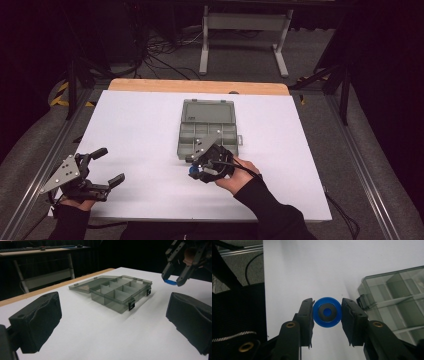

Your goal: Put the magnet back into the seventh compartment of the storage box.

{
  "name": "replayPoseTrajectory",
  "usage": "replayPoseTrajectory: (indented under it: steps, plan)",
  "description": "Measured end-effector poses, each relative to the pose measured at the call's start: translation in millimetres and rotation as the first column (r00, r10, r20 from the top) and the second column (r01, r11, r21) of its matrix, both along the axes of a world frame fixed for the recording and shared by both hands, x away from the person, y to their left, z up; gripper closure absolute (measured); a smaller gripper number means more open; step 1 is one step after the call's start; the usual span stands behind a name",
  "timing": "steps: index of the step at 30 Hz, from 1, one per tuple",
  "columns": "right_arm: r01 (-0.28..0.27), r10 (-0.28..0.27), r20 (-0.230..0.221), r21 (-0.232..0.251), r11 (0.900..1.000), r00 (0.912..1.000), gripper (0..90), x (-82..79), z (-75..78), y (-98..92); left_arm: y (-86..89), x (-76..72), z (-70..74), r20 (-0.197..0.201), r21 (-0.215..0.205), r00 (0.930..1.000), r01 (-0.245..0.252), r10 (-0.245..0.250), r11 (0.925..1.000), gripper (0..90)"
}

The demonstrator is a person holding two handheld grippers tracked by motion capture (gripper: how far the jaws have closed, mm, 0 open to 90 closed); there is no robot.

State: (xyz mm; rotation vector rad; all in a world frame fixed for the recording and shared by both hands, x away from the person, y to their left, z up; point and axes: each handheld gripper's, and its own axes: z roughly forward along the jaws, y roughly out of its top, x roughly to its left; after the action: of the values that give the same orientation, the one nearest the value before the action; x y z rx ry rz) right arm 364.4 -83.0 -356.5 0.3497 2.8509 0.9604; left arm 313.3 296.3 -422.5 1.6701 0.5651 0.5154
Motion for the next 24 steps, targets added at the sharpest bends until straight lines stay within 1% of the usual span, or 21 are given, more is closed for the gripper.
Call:
replayPoseTrajectory:
  steps: [2,3,6,8,11,12,16,17,24]
  plan:
    - [0.007,-0.007,0.001,0.002,1.0,1.0,62.7,1.8,1.1,-2.0,-0.2,-0.2,-0.1,-0.003,-0.002,1.0,0.0,0.0,1.0,0.8]
    - [0.03,-0.03,0.0,0.006,1.0,0.9996,62.6,6.3,2.7,-6.4,-0.3,-0.2,-0.1,-0.003,-0.002,1.0,0.0,0.0,1.0,0.8]
    - [0.043,-0.043,-0.002,0.01,0.999,0.9991,62.6,10.2,3.5,-9.8,-0.4,-0.1,-0.3,-0.002,-0.004,1.0,-0.001,0.001,1.0,0.8]
    - [0.075,-0.075,-0.002,0.011,0.997,0.9972,62.6,14.9,5.0,-13.7,-0.4,0.1,-0.4,-0.002,-0.004,1.0,-0.002,0.002,1.0,0.8]
    - [0.085,-0.085,-0.003,0.014,0.996,0.9964,62.6,19.0,5.9,-16.5,-0.3,0.2,-0.4,-0.003,-0.004,1.0,-0.002,0.002,1.0,0.8]
    - [0.103,-0.103,-0.003,0.014,0.995,0.9946,62.6,23.6,7.2,-19.6,-0.3,0.2,-0.5,-0.003,-0.004,1.0,-0.002,0.002,1.0,0.8]
    - [0.133,-0.133,-0.008,0.018,0.991,0.9911,62.6,29.2,8.6,-23.1,-0.1,0.2,-0.4,-0.004,-0.005,1.0,-0.002,0.002,1.0,0.8]
    - [0.133,-0.133,-0.008,0.018,0.991,0.9911,62.6,29.2,8.6,-23.1,-0.1,0.2,-0.4,-0.004,-0.005,1.0,-0.002,0.002,1.0,0.8]
    - [0.177,-0.177,0.001,0.018,0.984,0.9842,62.6,39.7,11.4,-28.8,-0.2,0.2,-0.4,-0.004,-0.005,1.0,-0.002,0.002,1.0,0.8]
